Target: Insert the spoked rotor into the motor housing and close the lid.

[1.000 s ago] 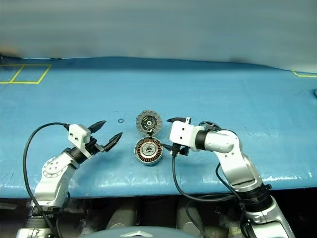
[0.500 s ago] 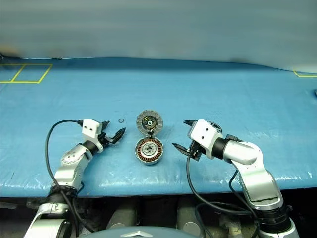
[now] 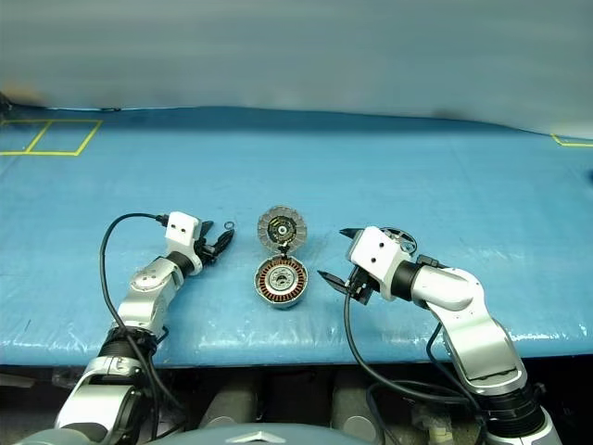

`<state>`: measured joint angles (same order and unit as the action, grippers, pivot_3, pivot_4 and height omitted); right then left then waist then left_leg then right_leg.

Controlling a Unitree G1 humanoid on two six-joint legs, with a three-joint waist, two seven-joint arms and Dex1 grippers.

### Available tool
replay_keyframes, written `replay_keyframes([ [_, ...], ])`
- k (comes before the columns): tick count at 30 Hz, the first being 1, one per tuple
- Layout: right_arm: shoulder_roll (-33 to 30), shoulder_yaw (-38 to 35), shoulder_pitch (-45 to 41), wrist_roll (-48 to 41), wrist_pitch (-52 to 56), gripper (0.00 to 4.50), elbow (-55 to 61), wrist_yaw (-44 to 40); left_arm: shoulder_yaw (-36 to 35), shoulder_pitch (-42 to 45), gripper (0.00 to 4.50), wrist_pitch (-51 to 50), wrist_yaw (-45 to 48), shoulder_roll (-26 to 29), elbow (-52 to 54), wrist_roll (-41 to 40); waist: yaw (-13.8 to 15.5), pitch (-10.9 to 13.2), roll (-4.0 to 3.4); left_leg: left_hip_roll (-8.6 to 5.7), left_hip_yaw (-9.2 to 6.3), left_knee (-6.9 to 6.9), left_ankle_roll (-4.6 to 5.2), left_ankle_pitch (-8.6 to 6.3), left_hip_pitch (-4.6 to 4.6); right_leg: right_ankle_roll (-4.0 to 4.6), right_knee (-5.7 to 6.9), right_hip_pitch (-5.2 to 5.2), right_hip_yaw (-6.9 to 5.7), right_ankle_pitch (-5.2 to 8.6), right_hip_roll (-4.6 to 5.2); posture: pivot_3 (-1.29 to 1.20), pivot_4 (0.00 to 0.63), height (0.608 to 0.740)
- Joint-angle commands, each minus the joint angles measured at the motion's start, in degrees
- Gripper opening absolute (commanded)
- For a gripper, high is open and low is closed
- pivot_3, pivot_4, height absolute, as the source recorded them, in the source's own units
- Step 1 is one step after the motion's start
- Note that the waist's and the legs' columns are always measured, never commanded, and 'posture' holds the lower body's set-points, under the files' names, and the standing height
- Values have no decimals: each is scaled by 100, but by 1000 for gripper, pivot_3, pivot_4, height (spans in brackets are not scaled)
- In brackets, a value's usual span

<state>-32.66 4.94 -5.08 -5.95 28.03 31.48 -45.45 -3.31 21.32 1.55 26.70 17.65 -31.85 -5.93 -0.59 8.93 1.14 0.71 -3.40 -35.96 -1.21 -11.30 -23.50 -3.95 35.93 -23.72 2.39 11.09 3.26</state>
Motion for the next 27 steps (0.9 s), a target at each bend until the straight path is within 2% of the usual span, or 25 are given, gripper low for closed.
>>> replay_keyframes([
  [1, -44, -17, 15, -112, -78, 4368, 81, 56, 134, -72, 2085, -146, -114, -114, -266, 149, 1, -5, -8, 0, 0, 0, 0, 0, 0, -1, 0, 1, 0, 0, 0, 0, 150, 740],
  [2, -51, -12, 21, -120, -84, 4368, 76, 63, 148, -79, 2085, -161, -93, -125, -265, 156, 1, -7, -12, 0, 0, -1, 0, 0, 2, -2, 0, 3, 0, -1, 0, 0, 150, 740],
  [5, -73, 69, 18, -116, -107, 4368, 93, 78, 156, -138, 1521, -28, -71, -164, -226, 166, -3, -12, -20, 0, 0, -3, 0, 0, 4, -2, 0, 5, 0, -1, 0, 0, 150, 740],
  [9, -56, 130, -20, -190, -125, 4368, 121, 100, 117, -210, 217, 77, -358, -223, -160, 251, 1, -14, -23, -2, 0, -2, 1, 0, 3, -2, 0, 4, 0, -1, 2, 0, 150, 740],
  [22, -257, 171, -91, -243, -109, 4368, 9, -7, -57, -922, 217, 236, -744, -510, 813, 30, -14, -14, -24, -3, 1, 2, 1, 0, 1, -4, -4, 1, 1, -1, 4, 0, 150, 740],
  [27, -345, 211, -228, -264, -112, 4368, -73, -102, -99, -1229, 217, 292, -966, -623, 873, 65, -22, -16, -27, -3, 2, 1, 0, 0, 3, -4, -4, 1, 1, -1, 5, 0, 150, 740],
])
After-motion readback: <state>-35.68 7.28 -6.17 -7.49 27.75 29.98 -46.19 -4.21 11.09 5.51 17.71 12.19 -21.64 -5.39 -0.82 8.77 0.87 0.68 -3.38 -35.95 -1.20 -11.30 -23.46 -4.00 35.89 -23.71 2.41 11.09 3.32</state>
